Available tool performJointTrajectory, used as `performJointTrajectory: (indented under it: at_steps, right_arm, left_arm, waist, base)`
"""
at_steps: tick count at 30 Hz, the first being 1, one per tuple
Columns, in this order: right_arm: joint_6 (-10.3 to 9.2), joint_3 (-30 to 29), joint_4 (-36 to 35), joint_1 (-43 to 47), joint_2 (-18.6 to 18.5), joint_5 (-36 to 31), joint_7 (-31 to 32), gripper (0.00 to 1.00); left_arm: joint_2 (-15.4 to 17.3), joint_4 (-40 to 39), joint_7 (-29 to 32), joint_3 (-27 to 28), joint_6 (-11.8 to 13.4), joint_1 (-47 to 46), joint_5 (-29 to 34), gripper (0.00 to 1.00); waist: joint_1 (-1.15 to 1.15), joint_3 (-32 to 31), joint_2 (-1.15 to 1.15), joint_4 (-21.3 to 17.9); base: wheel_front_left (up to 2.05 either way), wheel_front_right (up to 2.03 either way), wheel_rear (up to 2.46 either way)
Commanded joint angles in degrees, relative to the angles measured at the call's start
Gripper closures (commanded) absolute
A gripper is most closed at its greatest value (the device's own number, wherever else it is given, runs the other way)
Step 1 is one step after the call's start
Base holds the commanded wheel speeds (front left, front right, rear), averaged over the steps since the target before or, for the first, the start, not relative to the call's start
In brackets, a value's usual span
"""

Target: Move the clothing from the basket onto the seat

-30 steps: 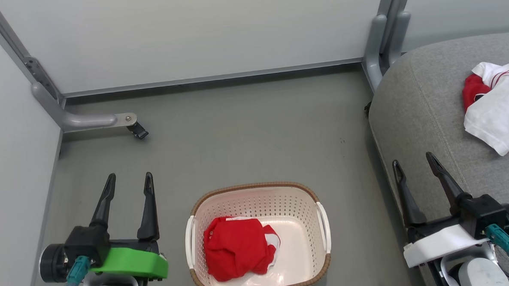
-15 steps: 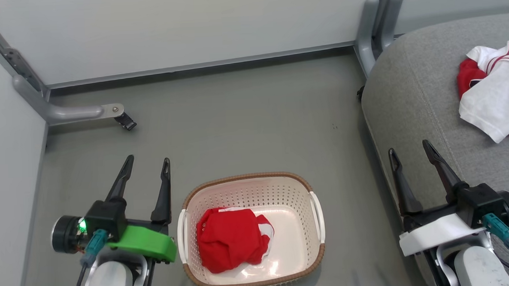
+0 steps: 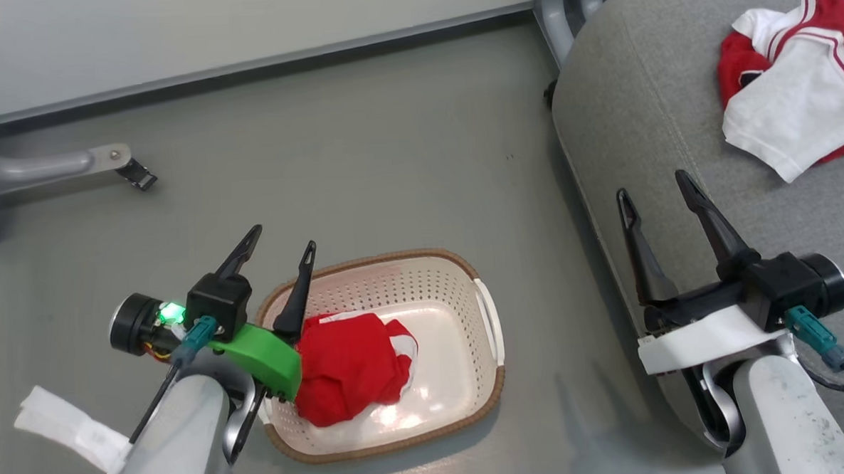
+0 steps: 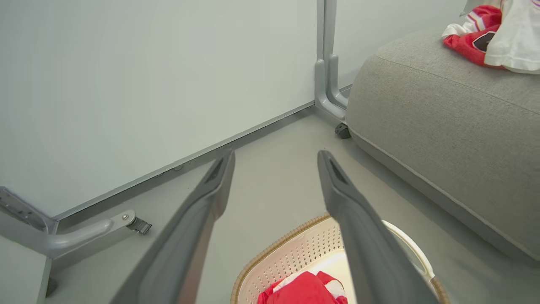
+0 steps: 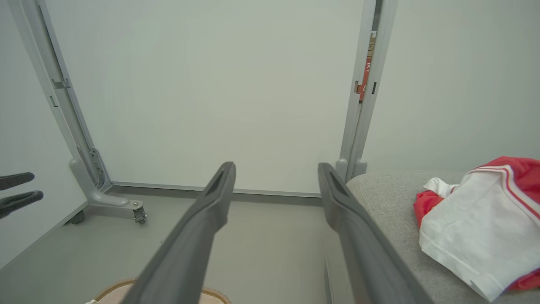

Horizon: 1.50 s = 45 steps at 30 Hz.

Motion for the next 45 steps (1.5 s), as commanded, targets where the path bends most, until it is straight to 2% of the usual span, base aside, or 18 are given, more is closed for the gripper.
performJointTrajectory:
  at_steps: [1,13,29,38,45]
  right_arm:
    - [-0.04,0.2,-0.4,-1.3,-0.1,0.1,-0.1,0.0]
    - [-0.03,2.5,-2.1,-8.0,-0.1,1.2,-0.1,0.0]
    - [-0.04,4.4,-4.1,-14.4,-0.1,1.3,-0.1,0.0]
    - [-0.03,4.7,-5.7,-17.0,-0.1,1.5,-0.1,0.0]
    - [-0.03,4.8,-6.6,-18.2,-0.1,1.6,-0.1,0.0]
  left_arm:
    - [0.8,0.9,-0.1,-1.0,-0.1,-1.9,-0.7,0.0]
    - [3.7,12.5,-0.1,-13.3,-0.1,-12.2,-1.3,0.0]
    - [4.6,28.6,1.0,-34.2,-0.1,-25.7,-3.5,0.0]
    - [4.8,35.4,6.9,-46.3,-0.1,-32.1,-5.3,0.0]
    - [5.1,37.9,13.0,-50.1,-0.1,-35.2,-5.7,0.0]
  waist:
    - [0.0,4.2,0.0,-3.3]
    - [0.0,14.1,0.0,-8.2]
    - [0.0,25.7,0.0,-10.1]
    - [0.0,31.9,0.0,-10.5]
    - [0.0,35.8,0.0,-10.6]
  base:
    - [0.0,0.0,0.0]
    - [0.0,0.0,0.0]
    - [0.0,0.0,0.0]
    - [0.0,0.0,0.0]
    - [0.0,0.0,0.0]
